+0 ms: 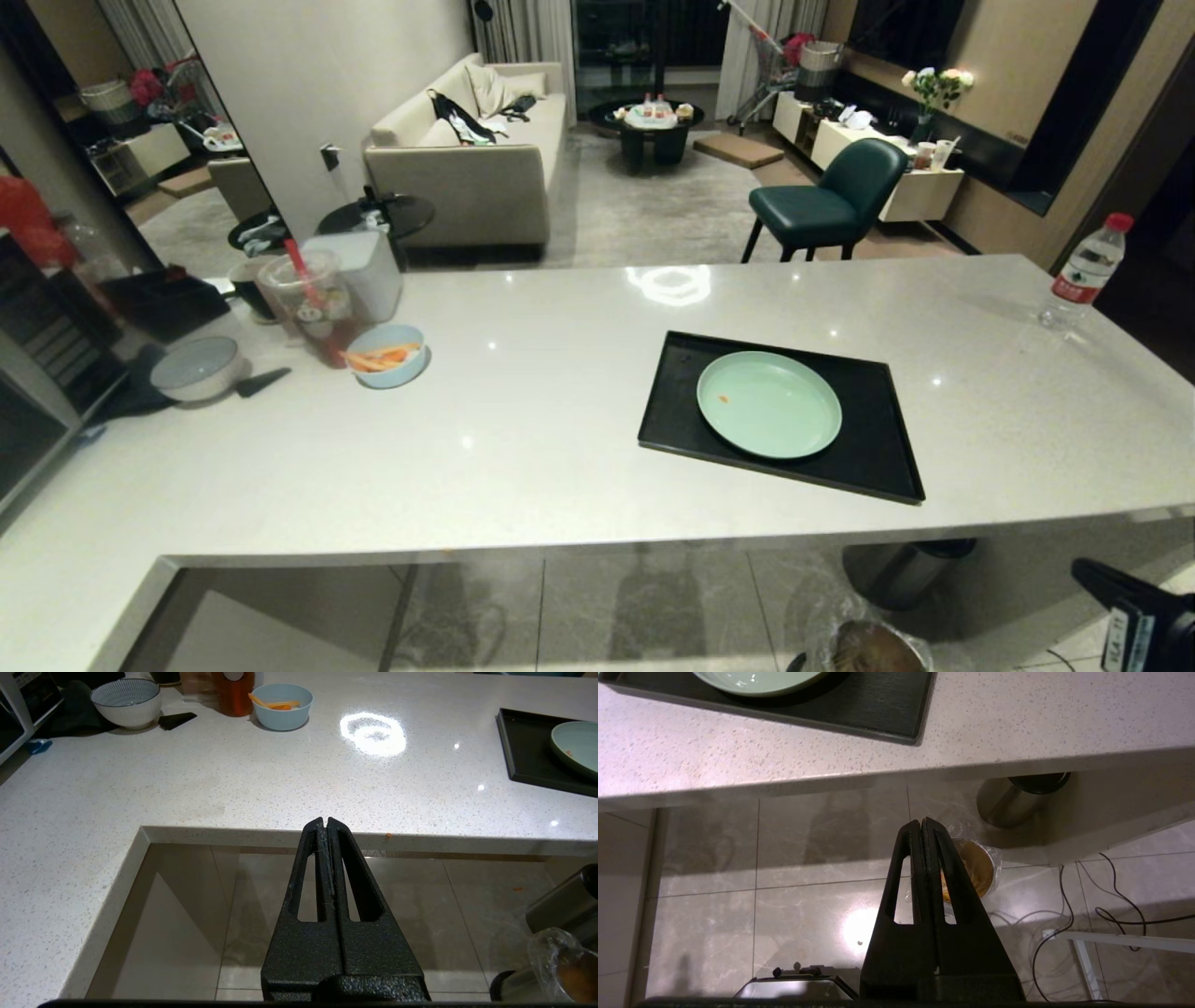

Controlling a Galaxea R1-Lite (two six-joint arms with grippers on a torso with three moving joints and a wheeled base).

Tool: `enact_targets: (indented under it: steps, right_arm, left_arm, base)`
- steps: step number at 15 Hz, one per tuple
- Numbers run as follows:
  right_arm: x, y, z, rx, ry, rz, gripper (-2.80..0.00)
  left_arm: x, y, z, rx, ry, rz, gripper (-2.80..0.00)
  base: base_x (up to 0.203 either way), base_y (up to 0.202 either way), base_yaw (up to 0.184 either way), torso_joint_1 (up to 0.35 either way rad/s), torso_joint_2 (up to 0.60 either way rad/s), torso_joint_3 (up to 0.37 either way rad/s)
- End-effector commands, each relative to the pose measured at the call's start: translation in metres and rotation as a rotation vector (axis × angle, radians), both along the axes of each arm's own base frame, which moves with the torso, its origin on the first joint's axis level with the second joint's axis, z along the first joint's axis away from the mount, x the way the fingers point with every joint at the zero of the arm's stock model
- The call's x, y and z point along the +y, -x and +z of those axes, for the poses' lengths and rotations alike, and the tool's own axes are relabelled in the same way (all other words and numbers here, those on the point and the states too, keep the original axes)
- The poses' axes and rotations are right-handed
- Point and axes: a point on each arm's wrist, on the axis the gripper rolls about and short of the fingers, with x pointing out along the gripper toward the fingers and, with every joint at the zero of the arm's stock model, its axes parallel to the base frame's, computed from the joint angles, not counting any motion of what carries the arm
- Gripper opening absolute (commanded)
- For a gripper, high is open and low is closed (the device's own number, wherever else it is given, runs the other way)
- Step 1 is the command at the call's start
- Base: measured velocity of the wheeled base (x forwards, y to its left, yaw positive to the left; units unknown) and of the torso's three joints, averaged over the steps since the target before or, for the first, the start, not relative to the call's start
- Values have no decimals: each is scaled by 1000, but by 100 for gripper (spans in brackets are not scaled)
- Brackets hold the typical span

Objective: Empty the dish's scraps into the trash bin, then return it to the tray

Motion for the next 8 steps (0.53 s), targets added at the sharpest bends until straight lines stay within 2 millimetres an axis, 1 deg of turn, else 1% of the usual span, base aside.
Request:
enact_targets:
  steps: [1,4,8]
  right_arm:
    - [-4,22,0,-81,-20,16,-280]
    - [-11,48,-4,-110,-20,1,-280]
    - [-16,86,-21,-127,34,-20,-280]
  left_arm:
    - [0,0,0,1,1,1,-280]
    - [0,0,0,1,1,0,-280]
    - [0,0,0,1,1,0,-280]
  base:
    - [0,0,0,0,0,0]
    - [0,0,0,0,0,0]
    - [0,0,0,0,0,0]
